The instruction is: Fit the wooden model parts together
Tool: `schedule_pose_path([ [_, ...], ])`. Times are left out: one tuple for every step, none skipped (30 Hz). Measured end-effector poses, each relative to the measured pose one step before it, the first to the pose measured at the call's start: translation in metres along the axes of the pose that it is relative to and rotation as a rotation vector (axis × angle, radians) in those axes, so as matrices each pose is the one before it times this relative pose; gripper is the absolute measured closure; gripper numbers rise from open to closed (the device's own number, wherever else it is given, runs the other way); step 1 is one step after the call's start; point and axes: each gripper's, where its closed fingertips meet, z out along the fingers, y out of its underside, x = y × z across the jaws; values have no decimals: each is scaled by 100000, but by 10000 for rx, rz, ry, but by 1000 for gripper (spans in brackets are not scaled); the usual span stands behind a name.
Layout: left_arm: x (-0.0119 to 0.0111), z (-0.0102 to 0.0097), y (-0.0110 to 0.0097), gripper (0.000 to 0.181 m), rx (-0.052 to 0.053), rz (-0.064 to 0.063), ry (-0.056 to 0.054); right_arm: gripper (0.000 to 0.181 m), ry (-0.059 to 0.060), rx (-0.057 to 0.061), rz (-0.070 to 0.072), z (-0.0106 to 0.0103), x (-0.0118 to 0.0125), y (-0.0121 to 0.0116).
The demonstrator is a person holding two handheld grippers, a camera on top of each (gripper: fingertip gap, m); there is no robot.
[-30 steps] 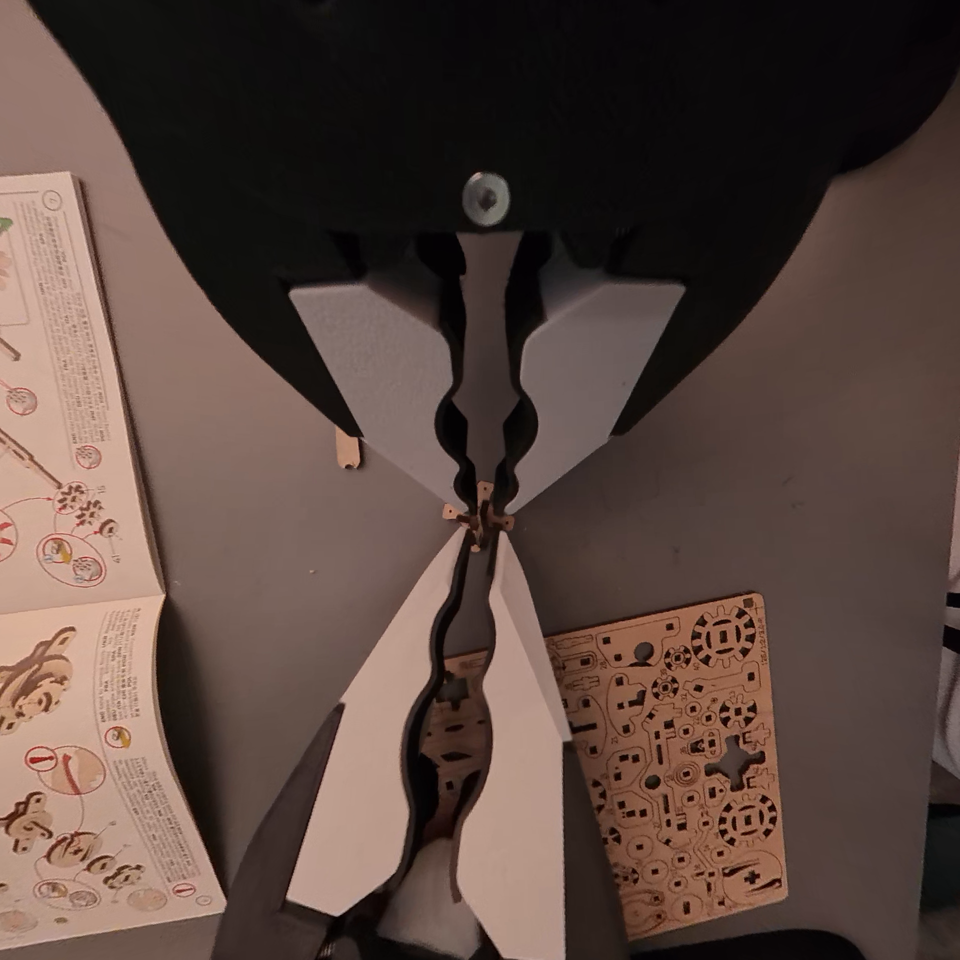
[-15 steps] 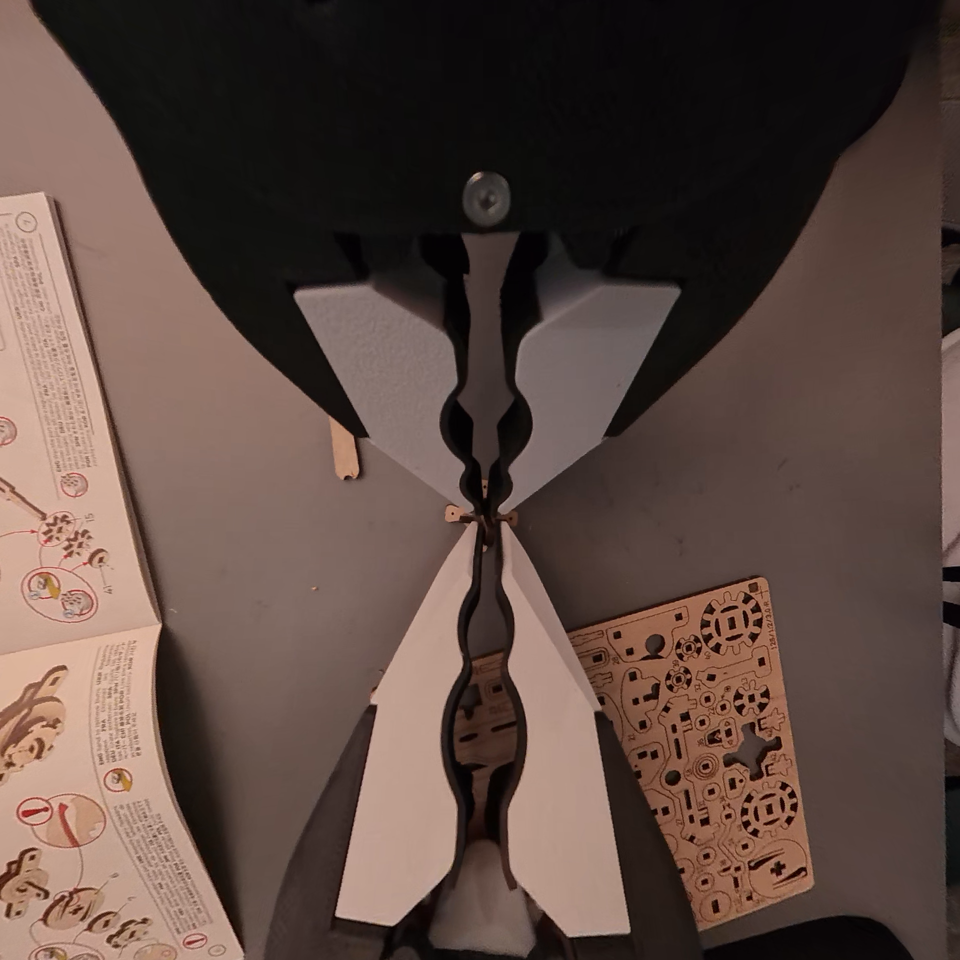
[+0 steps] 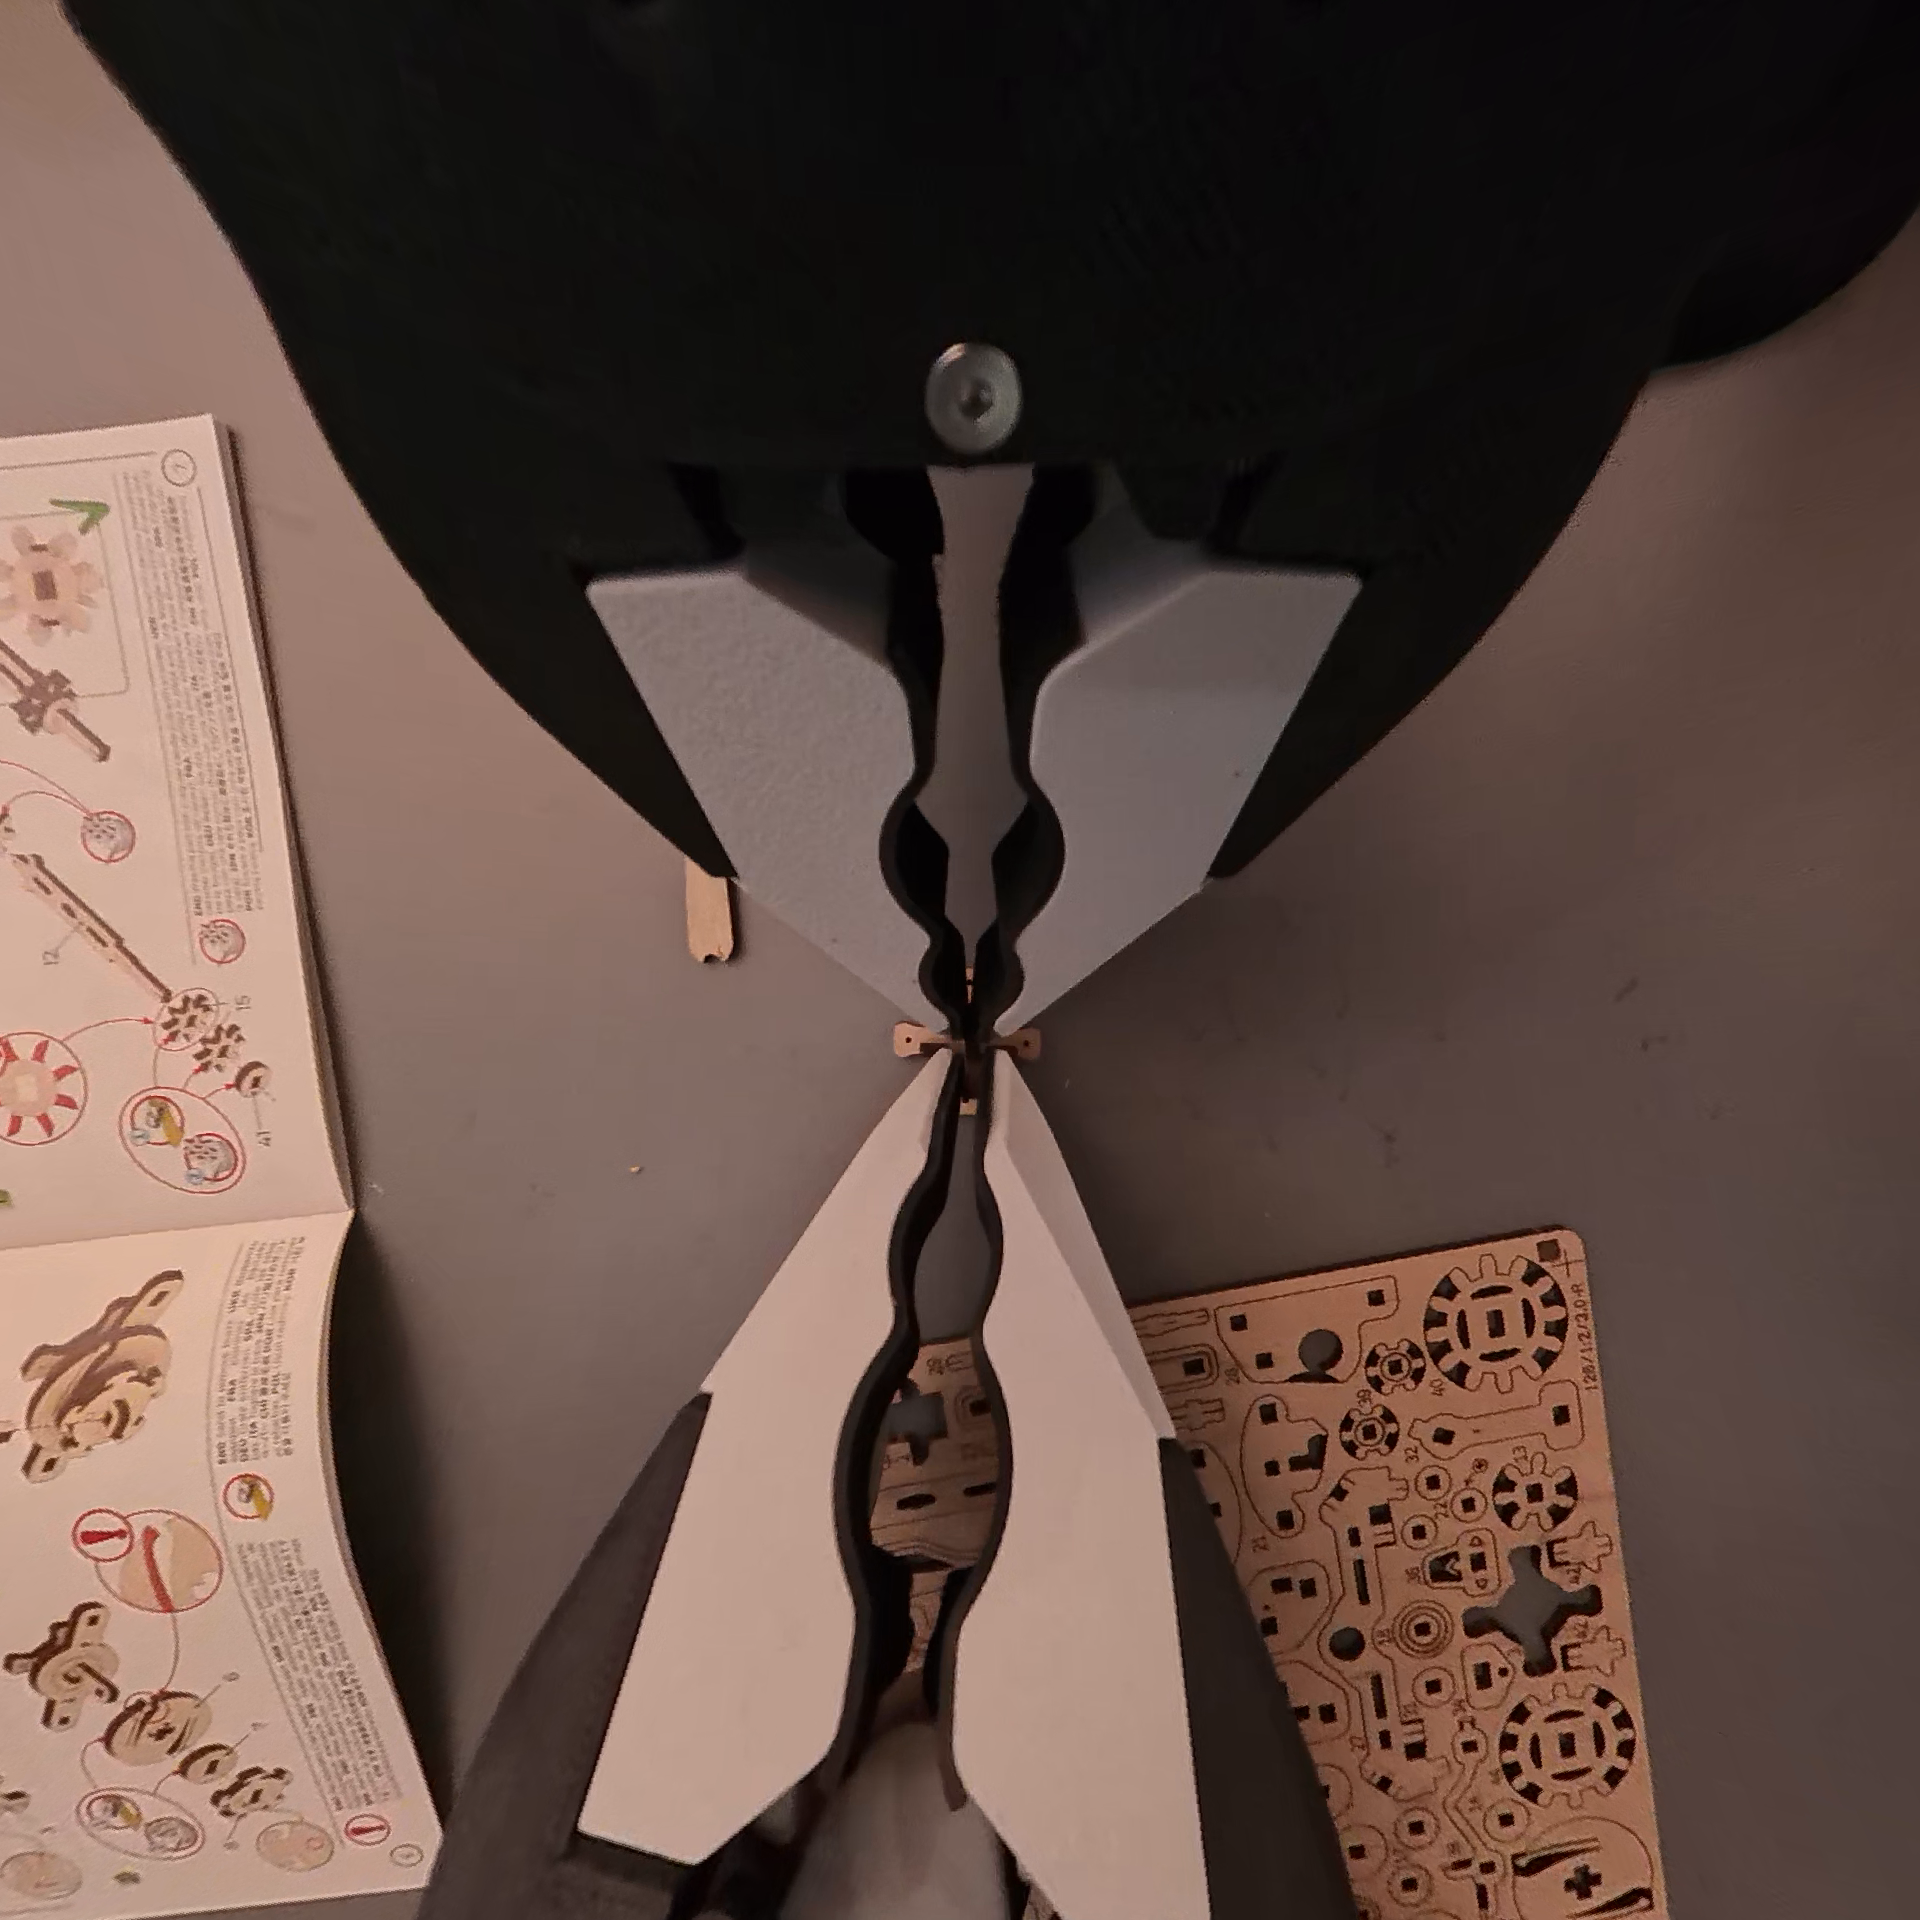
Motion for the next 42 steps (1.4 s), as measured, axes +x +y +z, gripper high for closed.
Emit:
schedule_pose_path([
  [1,13,-8,180,-76,-19,12,181,-45,47,23,2,-11,4],
  [-2,7,13,181,-78,-3,11,181,-46,44,13,-1,-6,8],
  [-2,0,2,181,-70,7,1,181,-33,49,-12,9,-6,9],
  [5,10,13,181,-72,21,-12,181,-17,44,-53,4,-10,4],
  [-8,6,15,181,-68,43,-24,181,-11,23,-10,1,-7,2],
  [8,5,4,181,-67,48,-27,181,-9,23,-8,5,-14,14],
  [-10,6,9,181,-66,36,-19,181,-9,24,-31,4,-2,-1],
  [-3,7,3,181,-65,14,-5,181,-36,18,55,0,-9,18],
  [1,18,1,181,-66,-9,11,181,-29,22,10,0,-10,2],
  [1,4,6,180,-62,-19,23,181,-24,40,-3,7,-3,-2],
  [4,11,-8,181,-52,-16,26,181,-52,53,49,5,-11,4],
  [-7,26,-14,181,-47,-17,24,181,-55,38,52,-1,-3,32],
  [-1,42,-22,181,-53,-6,11,181,-42,39,7,17,-7,14],
  [-11,73,-34,180,-47,37,-16,181,-31,16,-11,14,1,64],
  [-7,115,-49,180,-54,71,-39,181,-10,-33,4,26,-1,110],
  [2,68,-29,180,-93,90,-46,181,-7,17,-16,-3,-13,25],
  [-3,-2,12,181,-99,86,-48,181,-15,18,5,6,2,-5],
  [-3,4,12,180,-50,53,-48,181,4,0,-15,2,17,-18],
  [0,-14,8,180,5,50,-45,181,28,-7,-29,-7,33,-16],
  [-3,-4,5,181,33,53,-27,181,19,15,-15,-1,43,-39],
  [6,-9,4,180,32,17,7,181,-28,15,16,-4,6,-40],
  [-2,1,8,180,21,-11,37,181,-5,-38,51,5,10,-3],
  [2,-15,18,180,28,-8,53,181,30,-28,-21,-5,-8,-18],
  [7,-7,-3,181,64,-32,53,181,35,2,-71,0,-3,-8],
  [8,6,-6,181,86,-63,45,181,9,9,-38,-2,0,0],
  [2,-4,-7,181,77,-74,39,181,-17,18,20,-10,1,-17],
  [-3,1,-26,181,67,-98,42,181,-32,11,40,-12,-5,2],
  [4,6,-45,181,70,-142,70,181,-36,27,29,-33,13,-16],
  [14,-27,-83,181,99,-181,115,177,-54,52,52,-57,-11,-6],
  [64,-104,-222,181,205,-216,159,170,-141,29,96,-98,-140,48],
  [162,-229,-450,179,354,-262,225,167,-50,80,67,-150,-7,-46],
  [206,-349,-553,177,400,-257,246,167,62,192,30,-181,139,-278],
  [41,-375,-366,177,267,-161,108,167,-64,237,25,-171,-84,-407],
  [-214,-343,-5,177,40,-7,-92,167,-142,172,28,-131,-253,-358],
  [-281,-236,287,179,-131,121,-177,167,33,85,-10,-139,-24,-251],
  [-181,-95,463,180,-192,148,-147,167,117,-7,-34,-134,114,-66],
  [-97,35,515,181,-217,110,-116,167,114,-37,-25,-92,109,12],
  [-63,119,496,181,-217,92,-105,167,107,5,8,-62,109,-79],
  [-25,145,407,181,-181,105,-95,168,69,-46,104,-14,96,-32],
  [-20,126,249,181,-119,104,-91,169,31,-81,137,13,-12,-60],
  [-9,70,71,181,-33,71,-70,170,15,-102,100,22,-121,-86],
  [42,20,-59,181,33,23,-2,170,157,-198,84,1,21,46],
])
